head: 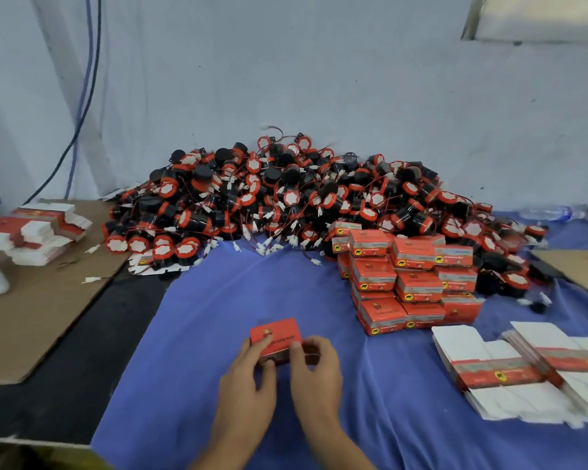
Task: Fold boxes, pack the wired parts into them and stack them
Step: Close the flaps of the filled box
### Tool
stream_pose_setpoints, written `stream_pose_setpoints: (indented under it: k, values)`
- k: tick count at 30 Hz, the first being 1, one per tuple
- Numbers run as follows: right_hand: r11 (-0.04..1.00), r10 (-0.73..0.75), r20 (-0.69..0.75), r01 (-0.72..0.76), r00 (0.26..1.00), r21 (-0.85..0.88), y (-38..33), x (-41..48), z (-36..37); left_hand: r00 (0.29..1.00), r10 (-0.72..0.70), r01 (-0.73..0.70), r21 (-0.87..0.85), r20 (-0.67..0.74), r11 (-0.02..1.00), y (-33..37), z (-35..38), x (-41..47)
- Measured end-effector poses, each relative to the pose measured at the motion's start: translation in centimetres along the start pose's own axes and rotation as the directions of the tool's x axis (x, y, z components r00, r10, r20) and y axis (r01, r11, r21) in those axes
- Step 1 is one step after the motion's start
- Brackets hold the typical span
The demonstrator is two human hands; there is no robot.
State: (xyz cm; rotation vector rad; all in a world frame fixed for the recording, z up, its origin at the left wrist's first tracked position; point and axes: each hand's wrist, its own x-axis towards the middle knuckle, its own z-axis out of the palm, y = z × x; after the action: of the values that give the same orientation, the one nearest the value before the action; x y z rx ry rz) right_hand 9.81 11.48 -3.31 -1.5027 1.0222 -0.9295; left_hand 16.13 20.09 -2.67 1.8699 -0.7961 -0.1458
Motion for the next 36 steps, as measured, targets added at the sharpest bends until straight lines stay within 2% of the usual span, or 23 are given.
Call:
stream_pose_setpoints:
  k: [3, 7, 9, 12, 14, 15, 17, 18, 19, 20, 21, 22, 23, 24, 25, 26, 27, 28, 30, 32, 36]
  values:
    - [0.997, -0.063, -0.078, 0.066, 0.995, 0.044, -1.6, 2.1, -3.1, 0.999, 0.042, -0.037, -0.172, 0.025, 0.984, 4.2, 2.7, 1.6]
    - [0.995, -0.102, -0.177, 0.101, 0.979, -0.017, -3.0, 6.9, -8.1, 0.983, 0.152, -0.122, -0.250, 0.106, 0.961, 9.3, 7.6, 4.7]
    - [0.998, -0.058, -0.179, 0.057, 0.982, -0.013, -2.9, 9.0, -9.8, 0.953, 0.191, -0.132, -0.247, 0.235, 0.960, 9.9, 10.3, 6.3]
    - [0.997, 0.006, -0.112, -0.014, 0.994, -0.076, -2.2, 10.3, -10.9, 0.864, 0.147, -0.064, -0.184, 0.482, 0.981, 9.0, 13.0, 8.0]
    - [0.992, 0.022, -0.044, -0.028, 0.999, -0.126, -1.3, 10.1, -11.3, 0.826, 0.162, -0.061, -0.200, 0.539, 0.978, 8.4, 13.7, 8.4]
    - [0.991, 0.035, -0.032, -0.039, 0.999, -0.132, -0.7, 10.0, -11.9, 0.847, 0.169, -0.092, -0.175, 0.505, 0.980, 8.3, 13.7, 8.4]
    - [0.991, 0.049, -0.059, -0.056, 0.997, -0.119, 0.1, 9.8, -13.8, 0.942, 0.225, -0.207, -0.096, 0.249, 0.974, 8.5, 13.7, 7.6]
    - [0.986, 0.031, -0.101, -0.047, 0.994, -0.159, 0.4, 9.8, -15.3, 0.957, 0.272, -0.263, -0.094, 0.101, 0.960, 8.9, 14.0, 6.7]
    - [0.971, -0.009, -0.158, -0.029, 0.987, -0.236, 0.6, 9.9, -17.0, 0.955, 0.296, -0.292, -0.104, 0.025, 0.951, 9.5, 14.4, 5.6]
    - [0.943, -0.064, -0.204, -0.008, 0.977, -0.333, 0.6, 10.1, -18.9, 0.954, 0.298, -0.292, -0.130, 0.034, 0.948, 10.3, 15.3, 4.4]
    - [0.885, -0.133, -0.221, 0.015, 0.966, -0.465, 0.4, 10.3, -20.8, 0.955, 0.268, -0.247, -0.161, 0.128, 0.956, 11.2, 16.5, 3.4]
    - [0.775, -0.186, -0.179, 0.033, 0.966, -0.631, 0.5, 10.8, -22.7, 0.939, 0.200, -0.157, -0.169, 0.279, 0.973, 12.2, 17.8, 2.5]
    - [0.609, -0.168, -0.092, 0.030, 0.982, -0.793, 0.6, 11.4, -24.5, 0.897, 0.101, -0.044, -0.140, 0.430, 0.989, 13.0, 19.2, 1.8]
    - [0.445, -0.087, -0.013, 0.028, 0.996, -0.895, 0.7, 12.0, -26.1, 0.858, 0.018, 0.033, -0.091, 0.514, 0.995, 13.7, 20.6, 1.3]
    - [0.342, 0.043, 0.042, 0.025, 0.998, -0.939, 0.7, 12.5, -27.3, 0.836, -0.035, 0.065, -0.036, 0.548, 0.997, 14.1, 21.8, 1.0]
    - [0.305, 0.173, 0.079, 0.023, 0.982, -0.952, 0.9, 12.9, -28.0, 0.826, -0.080, 0.085, 0.016, 0.559, 0.996, 14.4, 22.9, 0.7]
    - [0.307, 0.265, 0.113, 0.027, 0.958, -0.951, 1.3, 12.9, -28.5, 0.813, -0.121, 0.101, 0.066, 0.570, 0.993, 14.6, 23.5, 0.3]
    - [0.314, 0.293, 0.145, 0.048, 0.945, -0.948, 1.6, 13.1, -28.9, 0.798, -0.160, 0.113, 0.116, 0.581, 0.987, 14.7, 24.0, 0.0]
    - [0.310, 0.249, 0.189, 0.106, 0.950, -0.945, 2.0, 13.2, -29.6, 0.797, -0.203, 0.139, 0.153, 0.569, 0.978, 14.4, 24.7, -0.3]
    - [0.330, 0.186, 0.203, 0.134, 0.961, -0.934, 1.9, 13.2, -30.1, 0.825, -0.218, 0.194, 0.101, 0.522, 0.976, 14.2, 24.6, -0.6]
    - [0.486, 0.107, 0.119, 0.052, 0.987, -0.872, 1.4, 12.7, -29.7, 0.854, -0.273, 0.328, -0.050, 0.443, 0.943, 13.9, 24.1, -1.1]
